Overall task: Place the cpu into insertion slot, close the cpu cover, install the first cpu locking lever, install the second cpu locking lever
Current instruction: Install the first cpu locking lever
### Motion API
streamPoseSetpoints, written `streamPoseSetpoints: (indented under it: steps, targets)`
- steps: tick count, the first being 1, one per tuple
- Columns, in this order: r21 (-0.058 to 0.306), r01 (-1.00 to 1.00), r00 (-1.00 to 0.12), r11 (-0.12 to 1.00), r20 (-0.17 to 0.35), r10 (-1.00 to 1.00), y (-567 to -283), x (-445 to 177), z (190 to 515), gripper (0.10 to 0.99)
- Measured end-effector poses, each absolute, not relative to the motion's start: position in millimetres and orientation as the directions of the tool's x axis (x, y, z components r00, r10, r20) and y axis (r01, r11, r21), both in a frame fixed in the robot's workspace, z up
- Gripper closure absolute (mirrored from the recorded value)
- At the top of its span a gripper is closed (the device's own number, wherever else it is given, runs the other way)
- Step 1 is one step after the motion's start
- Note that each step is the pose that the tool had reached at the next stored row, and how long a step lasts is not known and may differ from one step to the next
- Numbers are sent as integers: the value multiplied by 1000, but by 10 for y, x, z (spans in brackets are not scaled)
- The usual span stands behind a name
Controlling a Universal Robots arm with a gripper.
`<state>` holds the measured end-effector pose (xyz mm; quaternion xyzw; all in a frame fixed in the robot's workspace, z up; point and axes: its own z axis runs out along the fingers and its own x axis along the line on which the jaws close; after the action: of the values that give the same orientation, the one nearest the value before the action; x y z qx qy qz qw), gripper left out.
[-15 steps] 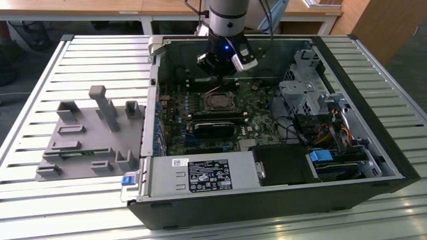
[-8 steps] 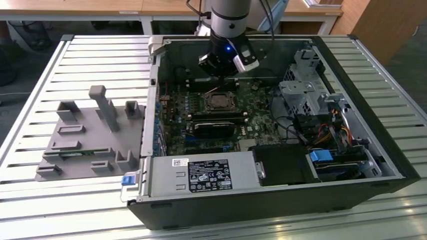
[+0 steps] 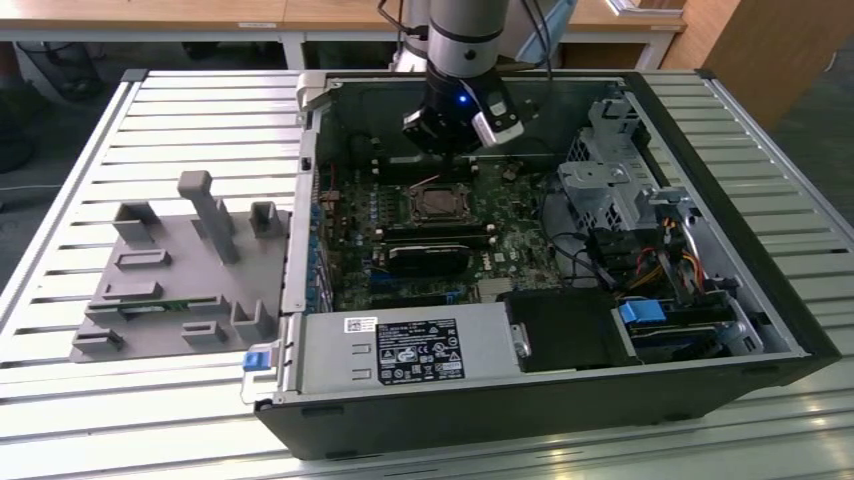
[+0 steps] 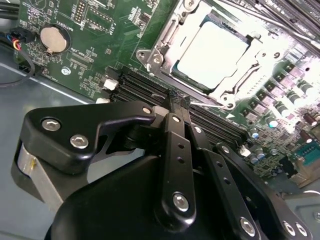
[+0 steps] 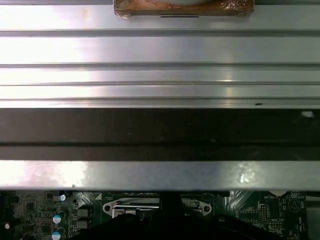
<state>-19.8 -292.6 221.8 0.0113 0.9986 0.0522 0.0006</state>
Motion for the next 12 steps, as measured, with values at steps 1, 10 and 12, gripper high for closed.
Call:
streamPoseSetpoints:
  steps: [1, 10, 12]
  targets:
    - [104, 23, -1000, 994, 0, 23, -2925, -190, 2214, 980]
    - [104, 23, -1000, 994, 0, 23, -2905, -170, 2161, 980]
    - [104, 23, -1000, 994, 0, 23, -2901, -169, 2145, 980]
